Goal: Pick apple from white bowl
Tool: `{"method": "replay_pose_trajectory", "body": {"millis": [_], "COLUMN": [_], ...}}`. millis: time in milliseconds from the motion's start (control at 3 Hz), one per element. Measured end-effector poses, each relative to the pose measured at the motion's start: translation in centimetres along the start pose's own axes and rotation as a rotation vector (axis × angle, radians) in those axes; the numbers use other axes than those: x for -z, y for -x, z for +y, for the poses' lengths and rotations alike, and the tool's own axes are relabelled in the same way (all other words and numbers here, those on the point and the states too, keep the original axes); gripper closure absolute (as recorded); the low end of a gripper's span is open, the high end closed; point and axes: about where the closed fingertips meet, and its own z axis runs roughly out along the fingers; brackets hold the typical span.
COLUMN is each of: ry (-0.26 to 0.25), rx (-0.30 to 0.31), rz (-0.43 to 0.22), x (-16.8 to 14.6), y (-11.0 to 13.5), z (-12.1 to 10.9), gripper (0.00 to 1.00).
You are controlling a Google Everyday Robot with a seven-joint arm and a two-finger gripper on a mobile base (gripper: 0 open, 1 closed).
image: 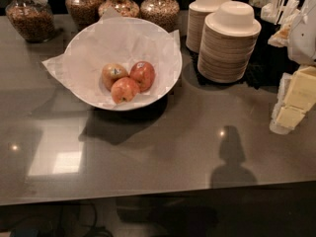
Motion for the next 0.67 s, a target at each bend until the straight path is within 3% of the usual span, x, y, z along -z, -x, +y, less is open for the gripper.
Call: {"method": "replay_pose_trajectory", "body": {"millis": [333,667], "ry": [-0.008,-0.03], "rx": [0.001,0.058], "rz": [-0.01,-0.097], "x": [0.1,0.1], "y": [0.3,4.5], "z": [-0.1,-0.9], "gripper": [0.0,0.0]}}
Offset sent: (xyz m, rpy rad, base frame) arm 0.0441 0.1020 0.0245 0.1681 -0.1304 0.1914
